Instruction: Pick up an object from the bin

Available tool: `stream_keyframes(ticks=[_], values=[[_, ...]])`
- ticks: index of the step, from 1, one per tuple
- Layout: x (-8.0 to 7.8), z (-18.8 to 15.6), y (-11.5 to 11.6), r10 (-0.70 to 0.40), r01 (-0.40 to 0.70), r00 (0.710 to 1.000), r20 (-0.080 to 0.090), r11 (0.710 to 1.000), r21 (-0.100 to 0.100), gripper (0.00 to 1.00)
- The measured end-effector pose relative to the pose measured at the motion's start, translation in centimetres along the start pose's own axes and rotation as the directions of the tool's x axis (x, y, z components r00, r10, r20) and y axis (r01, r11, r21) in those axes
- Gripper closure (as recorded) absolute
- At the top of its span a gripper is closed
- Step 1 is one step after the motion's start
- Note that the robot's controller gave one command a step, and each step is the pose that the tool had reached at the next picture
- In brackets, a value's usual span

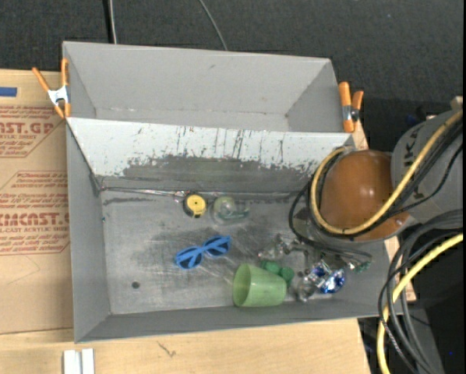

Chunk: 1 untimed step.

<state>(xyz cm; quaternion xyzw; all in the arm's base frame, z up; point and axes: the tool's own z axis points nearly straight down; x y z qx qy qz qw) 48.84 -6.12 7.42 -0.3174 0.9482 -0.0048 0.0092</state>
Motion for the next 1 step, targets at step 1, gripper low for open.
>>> stream_keyframes(ticks=[1], values=[[-1.43,-0.03,2.27,-0.237,0.237,0.971,-0.001,0.971,-0.002,0.0]])
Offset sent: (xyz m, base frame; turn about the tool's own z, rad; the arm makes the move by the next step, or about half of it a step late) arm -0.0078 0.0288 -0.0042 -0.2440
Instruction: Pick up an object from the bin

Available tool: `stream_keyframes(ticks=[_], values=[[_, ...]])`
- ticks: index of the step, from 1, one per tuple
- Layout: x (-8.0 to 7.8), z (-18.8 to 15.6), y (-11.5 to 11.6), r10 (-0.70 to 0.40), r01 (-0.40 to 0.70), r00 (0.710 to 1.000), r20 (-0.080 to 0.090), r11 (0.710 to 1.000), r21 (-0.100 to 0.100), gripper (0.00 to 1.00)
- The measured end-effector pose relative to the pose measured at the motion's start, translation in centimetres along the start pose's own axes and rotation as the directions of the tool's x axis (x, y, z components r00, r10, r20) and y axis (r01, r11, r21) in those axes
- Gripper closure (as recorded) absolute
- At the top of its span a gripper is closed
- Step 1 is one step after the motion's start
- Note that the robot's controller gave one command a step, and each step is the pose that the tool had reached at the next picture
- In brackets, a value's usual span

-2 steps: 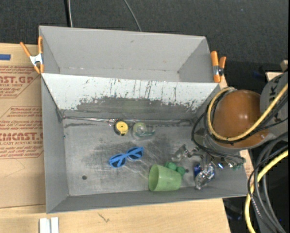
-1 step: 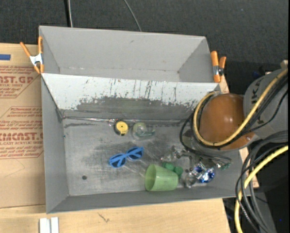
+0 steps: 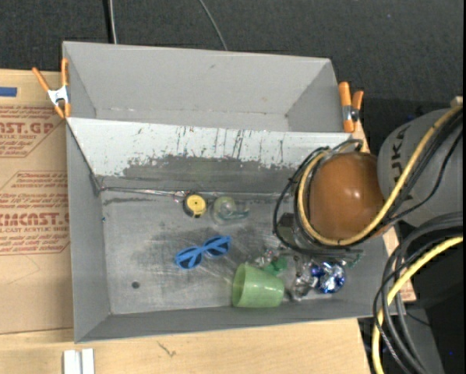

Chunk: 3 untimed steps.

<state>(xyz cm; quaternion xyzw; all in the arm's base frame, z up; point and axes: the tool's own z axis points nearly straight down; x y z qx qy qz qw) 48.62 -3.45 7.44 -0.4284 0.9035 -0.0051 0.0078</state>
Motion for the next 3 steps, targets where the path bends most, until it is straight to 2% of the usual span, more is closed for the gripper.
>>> stream_keyframes(ticks=[1,2,3], values=[[-0.3,-0.2,0.2,-0.004,0.004,1.0,0.005,1.0,-0.002,1.0],[-0.6,-5.5,0.1,-0.003,0.003,1.0,-0.005,1.0,-0.012,1.0],[-0.8,-9.0,0.0,-0.002,0.002,1.0,-0.006,1.0,-0.014,1.0]])
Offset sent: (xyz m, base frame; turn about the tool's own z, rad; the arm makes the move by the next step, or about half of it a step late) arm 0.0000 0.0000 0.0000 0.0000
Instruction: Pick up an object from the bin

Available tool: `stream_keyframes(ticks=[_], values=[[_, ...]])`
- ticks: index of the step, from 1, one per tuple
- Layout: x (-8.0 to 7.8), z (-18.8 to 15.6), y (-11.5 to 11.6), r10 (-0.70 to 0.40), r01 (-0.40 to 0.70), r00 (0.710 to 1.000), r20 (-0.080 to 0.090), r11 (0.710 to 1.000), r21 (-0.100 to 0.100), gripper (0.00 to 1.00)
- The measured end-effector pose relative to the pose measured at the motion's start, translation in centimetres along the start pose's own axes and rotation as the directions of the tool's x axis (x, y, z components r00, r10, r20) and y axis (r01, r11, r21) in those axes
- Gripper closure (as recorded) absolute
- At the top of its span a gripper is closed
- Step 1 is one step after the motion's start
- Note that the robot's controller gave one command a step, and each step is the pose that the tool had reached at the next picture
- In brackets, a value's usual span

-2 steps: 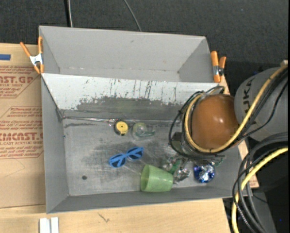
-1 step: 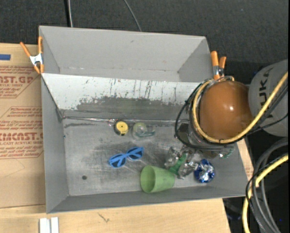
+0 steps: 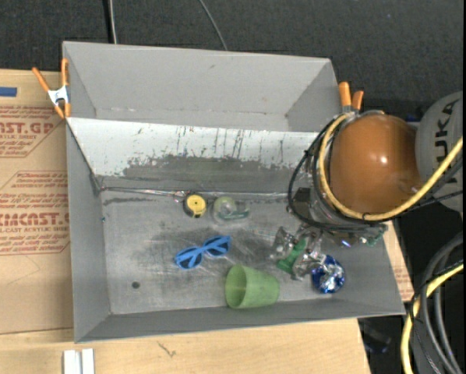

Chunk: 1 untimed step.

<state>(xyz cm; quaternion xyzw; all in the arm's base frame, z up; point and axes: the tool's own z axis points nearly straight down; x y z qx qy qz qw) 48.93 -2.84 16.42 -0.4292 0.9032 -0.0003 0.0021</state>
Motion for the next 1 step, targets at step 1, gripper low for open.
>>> stream_keyframes(ticks=[1], values=[[-0.17,-3.29,0.0,0.001,-0.001,1.0,0.0,1.0,0.0,1.0]])
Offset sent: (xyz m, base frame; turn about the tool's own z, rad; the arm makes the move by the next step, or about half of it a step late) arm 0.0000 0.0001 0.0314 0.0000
